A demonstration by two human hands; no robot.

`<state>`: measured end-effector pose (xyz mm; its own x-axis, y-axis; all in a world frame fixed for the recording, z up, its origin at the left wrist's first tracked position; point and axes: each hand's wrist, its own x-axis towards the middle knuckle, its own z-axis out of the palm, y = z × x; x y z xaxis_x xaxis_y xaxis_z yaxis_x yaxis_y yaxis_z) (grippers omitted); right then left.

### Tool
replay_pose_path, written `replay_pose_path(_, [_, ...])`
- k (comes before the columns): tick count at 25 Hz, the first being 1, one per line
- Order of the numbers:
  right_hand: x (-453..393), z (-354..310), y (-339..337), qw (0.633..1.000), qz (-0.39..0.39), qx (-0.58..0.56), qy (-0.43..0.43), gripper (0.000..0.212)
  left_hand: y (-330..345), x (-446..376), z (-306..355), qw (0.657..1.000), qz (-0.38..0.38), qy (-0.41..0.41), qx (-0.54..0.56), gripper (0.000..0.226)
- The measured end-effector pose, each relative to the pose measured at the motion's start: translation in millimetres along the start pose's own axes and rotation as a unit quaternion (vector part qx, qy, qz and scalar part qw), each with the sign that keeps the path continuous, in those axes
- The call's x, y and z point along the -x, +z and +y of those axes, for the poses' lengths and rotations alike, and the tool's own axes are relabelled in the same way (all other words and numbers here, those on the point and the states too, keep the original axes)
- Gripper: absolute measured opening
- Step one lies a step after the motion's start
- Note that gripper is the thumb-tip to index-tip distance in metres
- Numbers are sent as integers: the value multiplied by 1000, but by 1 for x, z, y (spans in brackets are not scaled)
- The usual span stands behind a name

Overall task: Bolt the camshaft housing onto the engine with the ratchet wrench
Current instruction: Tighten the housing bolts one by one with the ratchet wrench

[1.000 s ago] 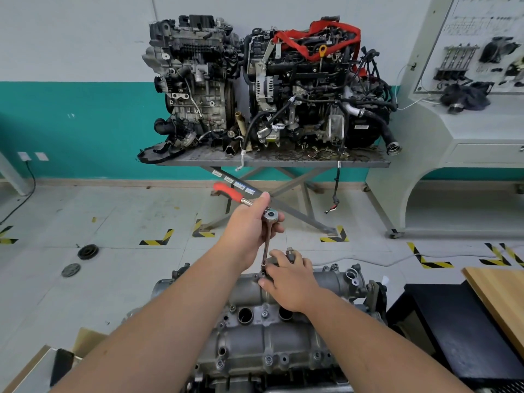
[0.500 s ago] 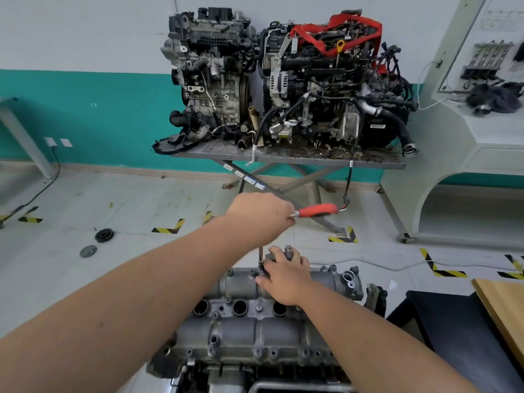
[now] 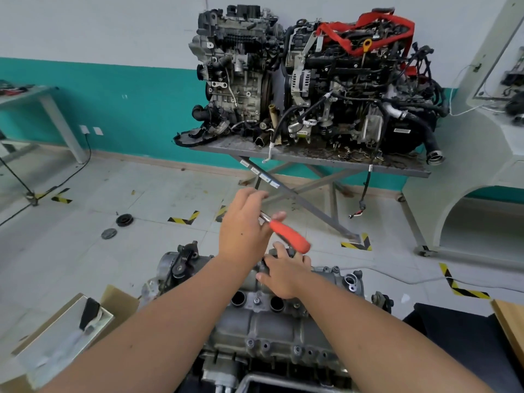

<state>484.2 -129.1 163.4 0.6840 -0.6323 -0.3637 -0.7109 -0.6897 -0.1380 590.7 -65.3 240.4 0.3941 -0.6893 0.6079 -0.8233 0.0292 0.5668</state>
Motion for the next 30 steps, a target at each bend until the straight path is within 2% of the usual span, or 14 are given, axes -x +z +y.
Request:
replay_pose_path(2, [1, 0, -3, 1000, -14, -6, -2, 55, 3, 6, 3, 984, -1, -109, 139, 62])
replay_pose_path(3, [1, -1, -4, 1000, -20, -6, -2, 56, 7, 7, 7, 960, 2, -168, 222, 57])
replay_pose_path(6, [2, -1, -5, 1000, -18, -5, -4, 58, 7, -6, 15, 811, 0, -371, 453, 57])
replay_pose_path(7, [2, -1, -5, 1000, -15, -5, -5, 58, 4, -11, 14, 772, -8, -409, 486, 58])
replay_pose_path(8, [2, 0, -5, 1000, -13, -5, -5, 58, -1, -17, 12, 758, -23, -432, 489, 54])
replay_pose_path(11, [2, -1, -4, 1000, -12, -1, -8, 57, -19, -37, 11, 788, -119, -454, 399, 30])
replay_pose_path(14, [3, -2, -5, 1000, -12, 2, -5, 57, -29, -49, 24, 843, -257, -393, 264, 21])
replay_pose_path(17, [3, -3, -7, 1000, -24, 5, -2, 57, -37, -60, 29, 880, -324, -325, 121, 19])
replay_pose_path(19, [3, -2, -7, 999, -38, 2, 5, 58, -41, -67, 32, 902, -371, -220, -3, 14])
replay_pose_path(21, [2, -2, -8, 999, -45, 1, 13, 58, -39, -70, 35, 899, -403, -61, -160, 14])
replay_pose_path(23, [3, -4, -9, 999, -43, 5, 23, 58, -37, -63, 33, 879, -370, 92, -285, 20])
replay_pose_path(26, [7, -8, -10, 999, -38, 17, 35, 57, -30, -37, 9, 900, -198, 248, -299, 35])
replay_pose_path(28, [8, -11, -11, 998, -34, 26, 40, 57, -25, -23, -4, 946, -71, 218, -230, 47])
replay_pose_path(30, [9, -14, -15, 998, -40, 26, 48, 57, -14, -20, -4, 980, -37, 105, -166, 54])
